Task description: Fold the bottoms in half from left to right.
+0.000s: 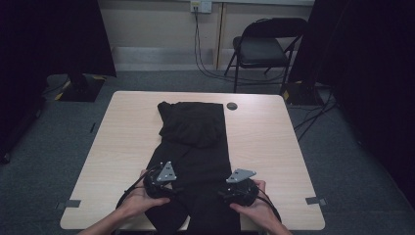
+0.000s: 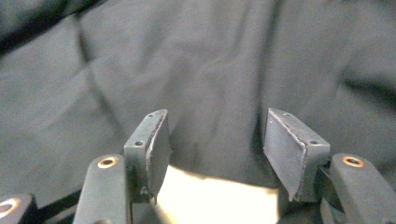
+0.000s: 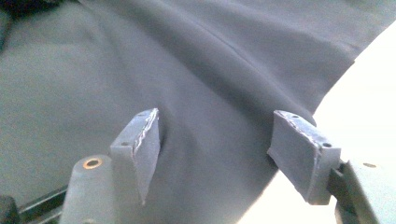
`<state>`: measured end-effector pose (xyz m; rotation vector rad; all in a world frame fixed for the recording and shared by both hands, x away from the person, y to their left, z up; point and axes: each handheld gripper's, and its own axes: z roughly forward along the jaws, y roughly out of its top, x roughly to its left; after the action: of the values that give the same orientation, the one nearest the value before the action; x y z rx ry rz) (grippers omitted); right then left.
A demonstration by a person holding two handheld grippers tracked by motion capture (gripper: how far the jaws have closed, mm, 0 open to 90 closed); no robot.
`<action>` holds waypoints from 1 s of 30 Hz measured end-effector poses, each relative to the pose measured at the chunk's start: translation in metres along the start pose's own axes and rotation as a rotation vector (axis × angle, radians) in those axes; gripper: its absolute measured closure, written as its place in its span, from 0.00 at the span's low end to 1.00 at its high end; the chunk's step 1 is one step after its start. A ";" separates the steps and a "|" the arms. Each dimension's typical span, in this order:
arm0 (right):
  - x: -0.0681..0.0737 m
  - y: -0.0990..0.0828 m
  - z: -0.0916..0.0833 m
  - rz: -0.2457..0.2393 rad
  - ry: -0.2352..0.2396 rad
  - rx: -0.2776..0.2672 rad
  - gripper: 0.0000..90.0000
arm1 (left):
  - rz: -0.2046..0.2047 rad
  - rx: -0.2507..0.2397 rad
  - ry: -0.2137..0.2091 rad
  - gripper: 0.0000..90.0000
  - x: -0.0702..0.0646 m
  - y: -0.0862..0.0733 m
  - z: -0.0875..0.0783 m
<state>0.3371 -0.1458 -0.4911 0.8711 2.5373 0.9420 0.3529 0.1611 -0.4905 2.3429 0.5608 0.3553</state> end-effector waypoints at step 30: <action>0.081 0.082 0.013 -0.132 0.309 -0.215 0.99 | -0.356 -0.239 0.162 0.49 0.075 -0.015 -0.054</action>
<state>0.3162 -0.0385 -0.4508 0.5218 2.6353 1.3649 0.3921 0.2382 -0.4546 1.9505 0.9426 0.4205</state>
